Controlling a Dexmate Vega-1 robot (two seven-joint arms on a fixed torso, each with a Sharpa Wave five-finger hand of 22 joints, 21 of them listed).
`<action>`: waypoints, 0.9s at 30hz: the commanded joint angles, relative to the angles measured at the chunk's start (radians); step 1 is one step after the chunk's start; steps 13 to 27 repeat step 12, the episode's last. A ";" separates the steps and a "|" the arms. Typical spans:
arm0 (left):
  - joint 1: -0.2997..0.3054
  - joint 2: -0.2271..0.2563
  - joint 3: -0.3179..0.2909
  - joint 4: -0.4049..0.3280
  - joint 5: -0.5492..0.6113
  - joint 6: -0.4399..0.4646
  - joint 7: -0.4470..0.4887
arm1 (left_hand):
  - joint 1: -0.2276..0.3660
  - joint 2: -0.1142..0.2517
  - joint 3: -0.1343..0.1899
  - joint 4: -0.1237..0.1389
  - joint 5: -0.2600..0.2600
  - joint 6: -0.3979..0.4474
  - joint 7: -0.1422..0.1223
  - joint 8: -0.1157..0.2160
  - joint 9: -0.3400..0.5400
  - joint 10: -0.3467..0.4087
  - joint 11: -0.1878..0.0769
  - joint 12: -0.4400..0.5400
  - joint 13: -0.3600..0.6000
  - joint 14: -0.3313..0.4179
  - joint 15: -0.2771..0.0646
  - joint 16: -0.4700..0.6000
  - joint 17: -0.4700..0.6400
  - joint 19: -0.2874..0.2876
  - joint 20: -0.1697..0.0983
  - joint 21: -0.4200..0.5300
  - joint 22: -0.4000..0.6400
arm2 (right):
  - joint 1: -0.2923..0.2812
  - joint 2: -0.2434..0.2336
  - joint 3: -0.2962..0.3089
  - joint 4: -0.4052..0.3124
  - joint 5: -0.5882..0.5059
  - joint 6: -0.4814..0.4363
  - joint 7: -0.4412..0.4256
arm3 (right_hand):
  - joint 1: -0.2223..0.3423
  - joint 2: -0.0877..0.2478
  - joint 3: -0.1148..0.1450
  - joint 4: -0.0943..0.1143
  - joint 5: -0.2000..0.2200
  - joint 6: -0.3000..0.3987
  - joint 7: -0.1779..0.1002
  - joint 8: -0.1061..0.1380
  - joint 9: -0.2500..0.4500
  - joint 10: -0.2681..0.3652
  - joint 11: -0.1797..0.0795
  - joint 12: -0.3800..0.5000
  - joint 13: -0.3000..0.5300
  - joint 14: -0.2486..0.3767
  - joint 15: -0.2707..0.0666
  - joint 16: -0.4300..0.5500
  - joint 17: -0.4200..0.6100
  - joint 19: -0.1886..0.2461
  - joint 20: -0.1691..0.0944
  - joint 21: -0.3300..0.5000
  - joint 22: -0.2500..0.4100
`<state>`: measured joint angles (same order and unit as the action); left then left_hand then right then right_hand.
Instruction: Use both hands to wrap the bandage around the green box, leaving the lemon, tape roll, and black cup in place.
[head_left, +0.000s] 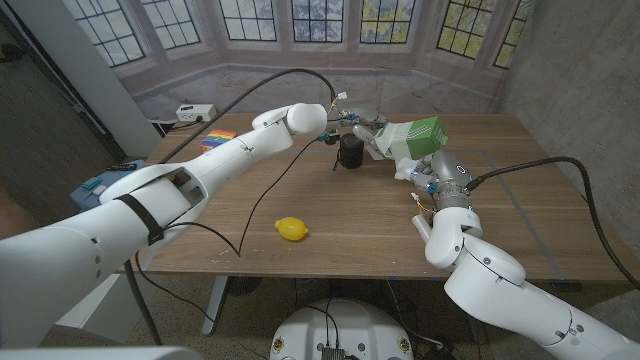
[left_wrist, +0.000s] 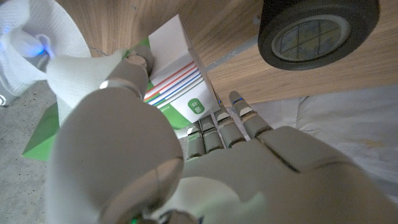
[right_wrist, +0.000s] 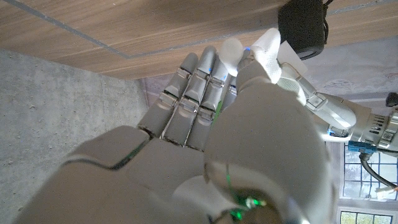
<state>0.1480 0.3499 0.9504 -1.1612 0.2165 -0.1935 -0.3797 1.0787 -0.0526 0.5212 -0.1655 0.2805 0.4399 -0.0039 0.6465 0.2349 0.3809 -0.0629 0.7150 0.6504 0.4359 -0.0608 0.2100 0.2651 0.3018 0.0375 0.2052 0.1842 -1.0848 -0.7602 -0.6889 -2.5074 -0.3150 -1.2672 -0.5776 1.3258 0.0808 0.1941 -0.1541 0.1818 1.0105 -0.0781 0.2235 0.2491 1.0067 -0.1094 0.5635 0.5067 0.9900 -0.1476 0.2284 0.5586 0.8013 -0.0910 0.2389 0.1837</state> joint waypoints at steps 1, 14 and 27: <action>0.001 0.006 -0.002 -0.011 -0.002 0.010 -0.008 | -0.078 0.100 0.003 0.010 0.007 0.070 -0.020 0.263 0.002 0.071 -0.067 0.012 0.005 0.008 -0.004 -0.002 0.002 0.001 0.009 0.008 0.001 | 0.028 -0.011 0.010 0.057 0.051 0.044 -0.027 | 0.028 0.013 -0.001 -0.002 0.003 0.009 0.002 0.000 0.001 0.023 -0.014 0.003 0.002 0.005 -0.093 -0.005 0.005 0.009 -0.021 -0.001 0.001; -0.001 0.010 -0.004 -0.012 -0.001 0.011 -0.008 | -0.076 0.098 0.002 0.008 0.007 0.073 -0.019 0.263 0.000 0.073 -0.068 0.013 0.005 0.010 -0.004 -0.002 0.002 0.002 0.008 0.009 0.001 | 0.035 -0.009 0.018 0.089 0.071 0.073 -0.041 | 0.028 0.013 -0.001 -0.002 0.003 0.009 0.002 0.000 0.001 0.022 -0.016 0.003 0.002 0.006 -0.093 -0.005 0.006 0.008 -0.021 -0.002 0.001; -0.001 0.010 -0.004 -0.012 -0.001 0.011 -0.008 | -0.076 0.098 0.002 0.008 0.007 0.073 -0.019 0.263 0.000 0.073 -0.068 0.013 0.005 0.010 -0.004 -0.002 0.002 0.002 0.008 0.009 0.001 | 0.035 -0.009 0.018 0.089 0.071 0.073 -0.041 | 0.028 0.013 -0.001 -0.002 0.003 0.009 0.002 0.000 0.001 0.022 -0.016 0.003 0.002 0.006 -0.093 -0.005 0.006 0.008 -0.021 -0.002 0.001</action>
